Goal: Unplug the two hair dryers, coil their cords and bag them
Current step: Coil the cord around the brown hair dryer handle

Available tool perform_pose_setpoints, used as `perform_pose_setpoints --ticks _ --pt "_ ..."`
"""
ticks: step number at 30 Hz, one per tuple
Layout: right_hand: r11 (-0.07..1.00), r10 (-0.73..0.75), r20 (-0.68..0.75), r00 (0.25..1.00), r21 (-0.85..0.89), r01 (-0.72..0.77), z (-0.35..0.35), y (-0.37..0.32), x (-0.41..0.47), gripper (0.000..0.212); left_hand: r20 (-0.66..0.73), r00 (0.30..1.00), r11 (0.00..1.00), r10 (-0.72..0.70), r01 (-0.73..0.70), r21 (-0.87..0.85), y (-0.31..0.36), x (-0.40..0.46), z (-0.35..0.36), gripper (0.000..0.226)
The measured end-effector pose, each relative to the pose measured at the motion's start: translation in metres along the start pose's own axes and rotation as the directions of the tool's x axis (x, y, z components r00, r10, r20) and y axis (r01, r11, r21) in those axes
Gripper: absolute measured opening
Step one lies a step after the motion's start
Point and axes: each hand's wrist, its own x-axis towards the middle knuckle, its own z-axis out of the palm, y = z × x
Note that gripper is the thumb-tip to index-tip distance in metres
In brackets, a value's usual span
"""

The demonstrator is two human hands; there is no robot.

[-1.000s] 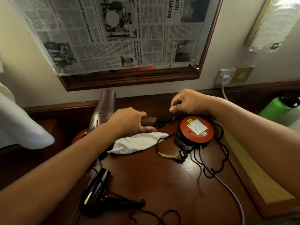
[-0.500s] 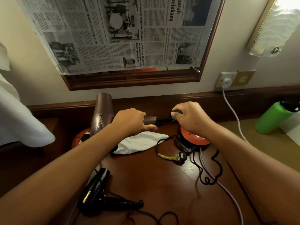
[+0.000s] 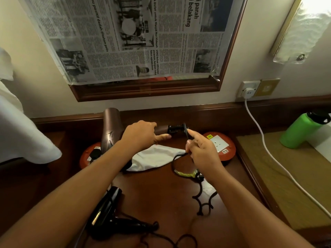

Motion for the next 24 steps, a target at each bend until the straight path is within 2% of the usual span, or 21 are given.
perform_pose_setpoints --ticks 3,5,7,10,14,20,24 --pt "0.958 0.127 0.080 0.989 0.249 -0.143 0.004 0.008 -0.001 0.038 -0.020 1.000 1.000 -0.002 0.002 -0.016 -0.005 -0.002 -0.003 0.072" --pt "0.859 0.166 0.186 0.968 0.455 -0.235 0.008 0.009 -0.005 0.029 -0.031 1.000 1.000 0.001 -0.002 -0.028 -0.005 -0.004 -0.005 0.068" --pt "0.792 0.170 0.249 0.954 0.542 -0.282 0.012 0.010 -0.008 0.026 -0.035 0.999 0.999 0.013 -0.014 -0.029 -0.005 -0.005 -0.007 0.063" --pt "0.758 0.183 0.284 0.941 0.569 -0.319 0.015 0.014 -0.007 0.025 -0.023 0.999 0.999 0.022 -0.023 -0.046 -0.006 -0.006 -0.008 0.063" --pt "0.735 0.179 0.313 0.933 0.588 -0.338 0.013 0.022 -0.005 0.026 -0.024 0.999 0.997 0.028 -0.029 -0.078 -0.008 -0.006 -0.006 0.076" --pt "0.722 0.200 0.416 0.887 0.549 -0.421 0.012 0.025 0.001 0.036 -0.058 0.994 0.975 0.096 -0.106 -0.194 -0.004 -0.006 -0.007 0.070" --pt "0.692 0.175 0.491 0.853 0.555 -0.461 0.010 0.029 0.010 0.035 -0.053 0.990 0.957 0.134 -0.143 -0.252 -0.001 -0.008 -0.010 0.063"
